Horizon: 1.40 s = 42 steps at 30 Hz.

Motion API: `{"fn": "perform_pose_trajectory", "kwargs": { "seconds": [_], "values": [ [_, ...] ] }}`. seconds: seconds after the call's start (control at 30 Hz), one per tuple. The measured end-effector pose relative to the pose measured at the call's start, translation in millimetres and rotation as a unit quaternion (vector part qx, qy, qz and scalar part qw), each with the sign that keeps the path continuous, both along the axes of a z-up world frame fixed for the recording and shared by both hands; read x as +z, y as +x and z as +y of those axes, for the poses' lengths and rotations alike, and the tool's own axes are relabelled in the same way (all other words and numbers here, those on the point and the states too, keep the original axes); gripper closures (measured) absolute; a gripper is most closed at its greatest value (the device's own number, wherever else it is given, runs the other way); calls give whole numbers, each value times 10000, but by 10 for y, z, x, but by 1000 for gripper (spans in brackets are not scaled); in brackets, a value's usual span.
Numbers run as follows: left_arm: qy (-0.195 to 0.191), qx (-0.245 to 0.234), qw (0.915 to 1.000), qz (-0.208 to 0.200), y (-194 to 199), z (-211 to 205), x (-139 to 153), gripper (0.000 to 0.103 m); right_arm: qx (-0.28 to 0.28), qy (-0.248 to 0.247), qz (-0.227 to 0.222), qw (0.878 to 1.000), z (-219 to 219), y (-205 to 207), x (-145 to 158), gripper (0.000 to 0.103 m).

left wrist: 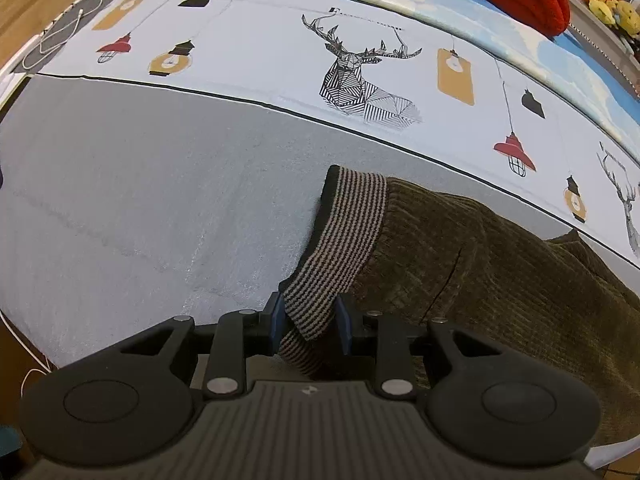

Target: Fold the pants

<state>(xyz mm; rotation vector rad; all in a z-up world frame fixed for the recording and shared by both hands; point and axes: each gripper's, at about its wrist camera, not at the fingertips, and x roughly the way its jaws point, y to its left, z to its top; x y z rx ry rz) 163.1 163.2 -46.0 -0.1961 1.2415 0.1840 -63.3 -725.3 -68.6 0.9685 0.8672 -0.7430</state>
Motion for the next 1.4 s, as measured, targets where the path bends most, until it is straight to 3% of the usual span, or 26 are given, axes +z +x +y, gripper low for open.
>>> {"fn": "perform_pose_trajectory", "kwargs": {
  "seconds": [0.17,0.23,0.27,0.33,0.4,0.43,0.47,0.5,0.53,0.6,0.63,0.67,0.7,0.73,0.77,0.83,0.9,1.0,1.1,1.23,1.27,1.3,1.33,1.4],
  "values": [
    [46,-28,10000,23,0,-4,-28,72,130,-325,438,9984,121,43,25,59],
    [48,-21,10000,28,1,1,-35,72,315,-642,410,9966,220,122,130,74],
    [43,-12,10000,32,4,3,-39,72,429,-761,408,9953,265,180,153,75],
    [49,-8,10000,37,14,-1,-40,71,514,-609,526,9954,264,284,56,75],
    [81,-25,10000,38,21,-17,-39,71,304,-219,716,9967,225,328,-103,72],
    [105,-41,9999,42,25,-24,-41,71,165,1,609,9980,208,335,-159,72],
    [131,-57,9999,49,30,-35,-45,71,54,69,443,9990,204,351,-163,77],
    [149,-64,9999,51,33,-46,-45,71,74,-88,341,9994,230,398,-111,99],
    [155,-71,9998,51,38,-51,-45,71,311,-418,204,9984,291,491,-8,100],
    [162,-84,9998,56,49,-63,-49,71,1088,-971,-753,9864,478,679,272,99],
    [182,-96,9998,64,52,-71,-54,71,1623,-1268,-1308,9698,596,752,425,97],
    [201,-113,9997,71,56,-74,-57,71,1814,-1408,-1528,9612,650,772,482,96],
    [211,-123,9997,73,58,-79,-59,71,1762,-1384,-1573,9618,647,777,485,88],
    [213,-128,9997,74,57,-81,-61,71,1430,-1185,-1486,9713,575,745,424,75],
    [209,-128,9997,74,59,-82,-62,71,1051,-970,-1337,9806,487,693,341,71],
    [183,-119,9997,69,62,-72,-65,71,542,-643,-943,9920,347,602,183,69],
    [160,-116,9998,66,60,-57,-69,71,471,-456,-803,9946,295,572,61,69],
    [178,-120,9997,71,61,-64,-70,71,620,-255,-883,9938,286,609,-85,67],
    [224,-146,9996,90,60,-87,-77,70,647,23,-1061,9922,299,711,-186,56],
    [227,-114,9996,109,76,-101,-81,68,747,39,-956,9926,287,849,-244,57],
    [215,-105,9996,115,82,-101,-85,67,795,65,-963,9922,294,878,-249,60],
    [212,-95,9997,127,90,-99,-93,67,866,71,-984,9913,304,892,-237,84],
    [218,-91,9996,145,96,-99,-105,67,920,-25,-981,9909,329,913,-195,98],
    [232,-101,9995,202,110,-97,-141,67,988,-170,-1176,9880,345,890,-48,99]
  ]
}}
